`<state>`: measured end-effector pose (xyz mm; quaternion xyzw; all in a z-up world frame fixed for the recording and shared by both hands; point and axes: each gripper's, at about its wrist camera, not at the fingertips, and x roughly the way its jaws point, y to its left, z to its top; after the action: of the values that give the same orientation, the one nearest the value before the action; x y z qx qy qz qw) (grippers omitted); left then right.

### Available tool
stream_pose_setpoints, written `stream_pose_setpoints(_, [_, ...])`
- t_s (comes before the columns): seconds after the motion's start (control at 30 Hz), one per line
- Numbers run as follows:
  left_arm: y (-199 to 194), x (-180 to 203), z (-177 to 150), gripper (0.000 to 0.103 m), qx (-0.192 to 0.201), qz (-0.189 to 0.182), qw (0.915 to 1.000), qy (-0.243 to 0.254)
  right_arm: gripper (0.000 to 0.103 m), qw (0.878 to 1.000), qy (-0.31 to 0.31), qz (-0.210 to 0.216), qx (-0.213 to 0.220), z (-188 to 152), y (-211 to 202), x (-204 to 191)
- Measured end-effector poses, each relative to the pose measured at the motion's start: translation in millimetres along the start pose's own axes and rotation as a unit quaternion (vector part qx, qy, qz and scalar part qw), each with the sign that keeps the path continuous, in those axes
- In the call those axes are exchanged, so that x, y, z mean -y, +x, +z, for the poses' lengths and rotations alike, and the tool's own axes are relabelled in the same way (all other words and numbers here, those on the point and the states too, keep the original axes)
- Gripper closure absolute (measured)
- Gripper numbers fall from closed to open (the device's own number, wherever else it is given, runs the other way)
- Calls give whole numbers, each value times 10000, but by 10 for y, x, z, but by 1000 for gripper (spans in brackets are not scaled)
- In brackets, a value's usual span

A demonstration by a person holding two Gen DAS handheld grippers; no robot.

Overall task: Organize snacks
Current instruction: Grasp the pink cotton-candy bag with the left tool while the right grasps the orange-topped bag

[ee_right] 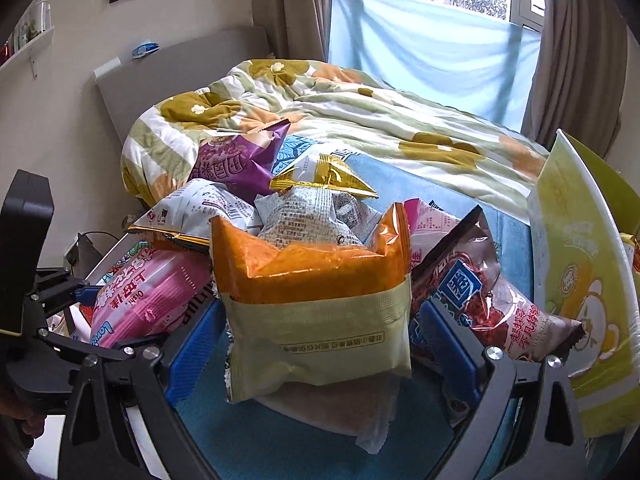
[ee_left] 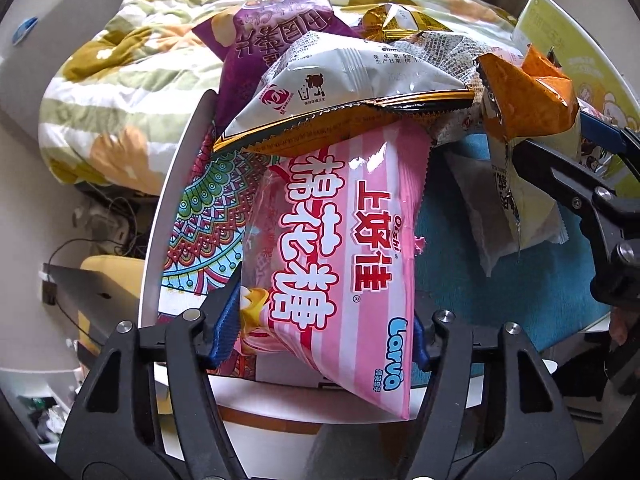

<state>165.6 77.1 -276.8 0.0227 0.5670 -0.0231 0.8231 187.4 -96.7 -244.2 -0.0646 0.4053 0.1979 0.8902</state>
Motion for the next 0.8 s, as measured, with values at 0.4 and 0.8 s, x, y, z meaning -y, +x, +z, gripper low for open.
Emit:
stream_pose_setpoints(0.4, [1,7,16,40,-42,-81,10000,26,6,9991,78,233,-349,56,250,38])
stream_pose_setpoints(0.8, [-71,-11,-11,43,-6,-209,9998,37,33,9989,243,264,-289,10,137,62])
